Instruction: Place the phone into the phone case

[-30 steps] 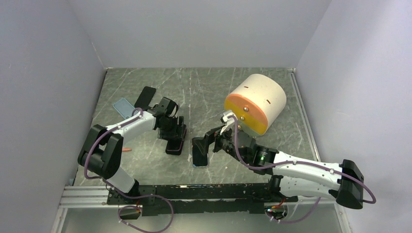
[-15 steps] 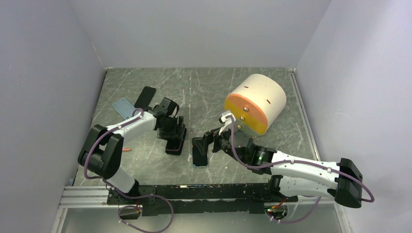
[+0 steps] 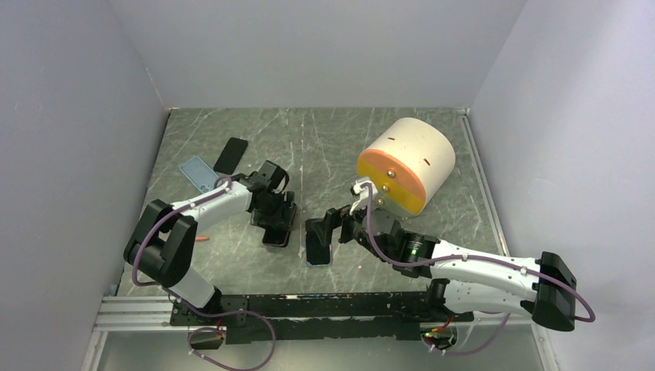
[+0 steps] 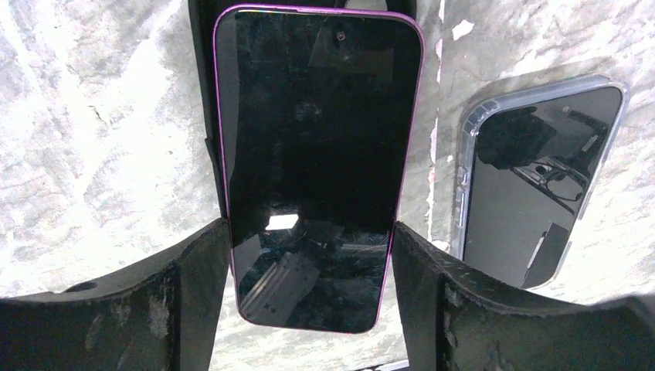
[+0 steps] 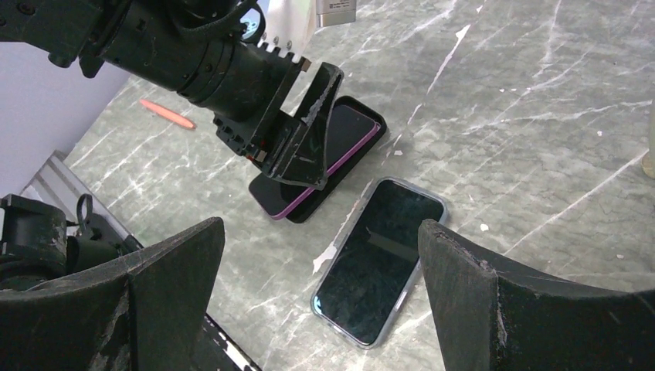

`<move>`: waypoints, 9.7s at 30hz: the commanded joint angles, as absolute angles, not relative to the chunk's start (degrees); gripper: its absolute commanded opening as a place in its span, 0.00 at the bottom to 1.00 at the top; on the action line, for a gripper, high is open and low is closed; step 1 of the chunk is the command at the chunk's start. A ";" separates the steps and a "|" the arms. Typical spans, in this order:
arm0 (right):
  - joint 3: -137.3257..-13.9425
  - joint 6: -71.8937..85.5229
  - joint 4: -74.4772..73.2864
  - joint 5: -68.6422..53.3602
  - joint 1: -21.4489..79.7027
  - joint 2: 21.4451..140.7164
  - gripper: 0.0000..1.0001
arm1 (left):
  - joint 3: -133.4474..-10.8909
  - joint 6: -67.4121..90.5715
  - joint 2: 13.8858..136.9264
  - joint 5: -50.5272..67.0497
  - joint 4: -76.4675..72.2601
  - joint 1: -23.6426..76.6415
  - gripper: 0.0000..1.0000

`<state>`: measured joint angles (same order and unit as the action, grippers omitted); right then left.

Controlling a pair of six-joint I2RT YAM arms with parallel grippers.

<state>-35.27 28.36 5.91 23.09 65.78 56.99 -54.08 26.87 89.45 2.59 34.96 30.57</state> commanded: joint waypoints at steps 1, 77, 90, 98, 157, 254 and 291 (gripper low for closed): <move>-35.69 29.28 5.93 23.80 65.81 55.81 0.99 | -53.91 28.73 86.89 1.73 34.09 30.85 0.76; -67.40 3.34 -4.12 21.20 71.49 108.42 0.67 | -48.39 33.52 91.27 32.74 28.54 0.34 0.72; -66.81 7.23 -4.14 16.01 69.13 106.44 0.39 | -46.45 34.13 90.45 34.00 27.11 0.33 0.65; -67.88 10.37 -3.49 15.40 68.05 107.05 0.44 | -45.28 35.01 89.92 36.09 24.78 0.44 0.61; -64.54 30.71 1.82 1.61 55.34 97.21 0.50 | -51.71 38.63 88.05 28.67 26.33 4.26 0.59; -69.21 56.74 23.44 -20.05 50.79 113.99 0.88 | -40.93 41.27 94.92 38.94 14.80 -0.43 0.49; -63.81 60.80 32.81 -25.14 50.70 112.90 0.69 | -39.56 39.25 89.70 32.54 21.40 1.12 0.34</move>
